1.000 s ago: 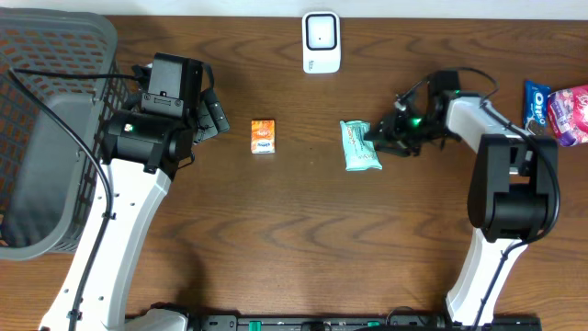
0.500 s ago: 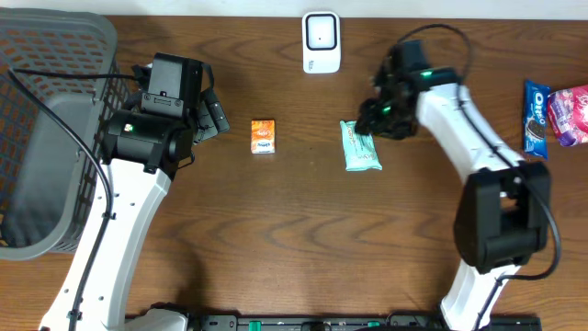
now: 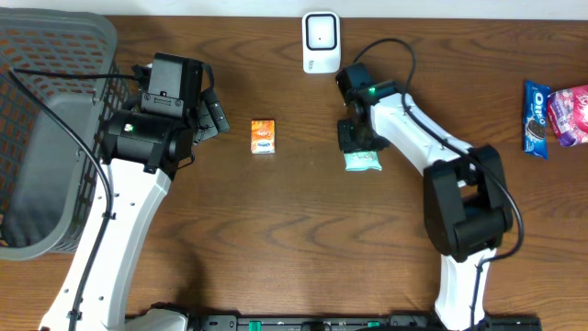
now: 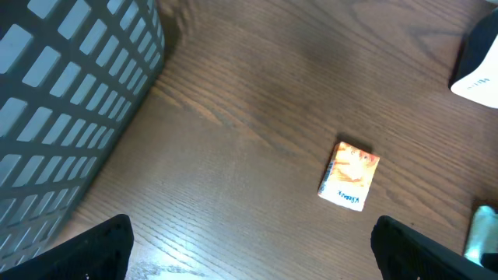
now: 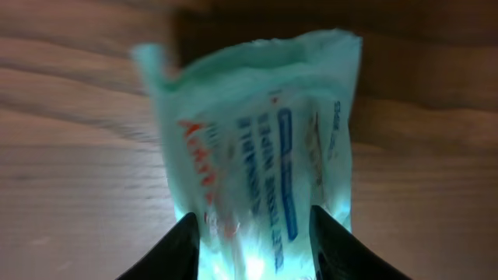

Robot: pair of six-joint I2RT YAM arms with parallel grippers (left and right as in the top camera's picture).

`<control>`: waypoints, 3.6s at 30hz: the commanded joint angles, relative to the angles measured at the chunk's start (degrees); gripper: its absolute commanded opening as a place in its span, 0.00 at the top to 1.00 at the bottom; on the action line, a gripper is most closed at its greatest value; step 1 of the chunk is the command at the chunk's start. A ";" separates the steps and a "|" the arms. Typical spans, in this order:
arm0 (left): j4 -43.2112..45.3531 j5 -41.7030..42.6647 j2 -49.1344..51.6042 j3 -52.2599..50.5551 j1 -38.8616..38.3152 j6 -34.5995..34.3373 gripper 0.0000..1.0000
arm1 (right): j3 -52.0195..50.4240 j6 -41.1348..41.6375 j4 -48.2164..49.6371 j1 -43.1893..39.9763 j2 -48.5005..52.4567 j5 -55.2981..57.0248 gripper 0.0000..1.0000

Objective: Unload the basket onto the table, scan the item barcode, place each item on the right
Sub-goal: 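Hold the mint-green packet under the scanner, then carry the mint-green packet right and set it beside the Oreo pack, then reach the right gripper to the orange tissue box and grasp it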

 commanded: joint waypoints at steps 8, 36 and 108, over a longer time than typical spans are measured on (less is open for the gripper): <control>-0.15 -0.13 0.17 0.07 0.15 -0.07 0.02 | 0.11 1.31 0.42 0.46 3.63 0.15 0.99; -0.15 -0.13 0.17 0.07 0.15 -0.07 0.02 | 16.22 -5.75 45.90 1.51 7.19 2.38 0.99; -0.15 -0.13 0.17 0.07 0.15 -0.07 0.02 | 17.46 -6.86 7.50 -8.76 -0.72 -24.15 0.09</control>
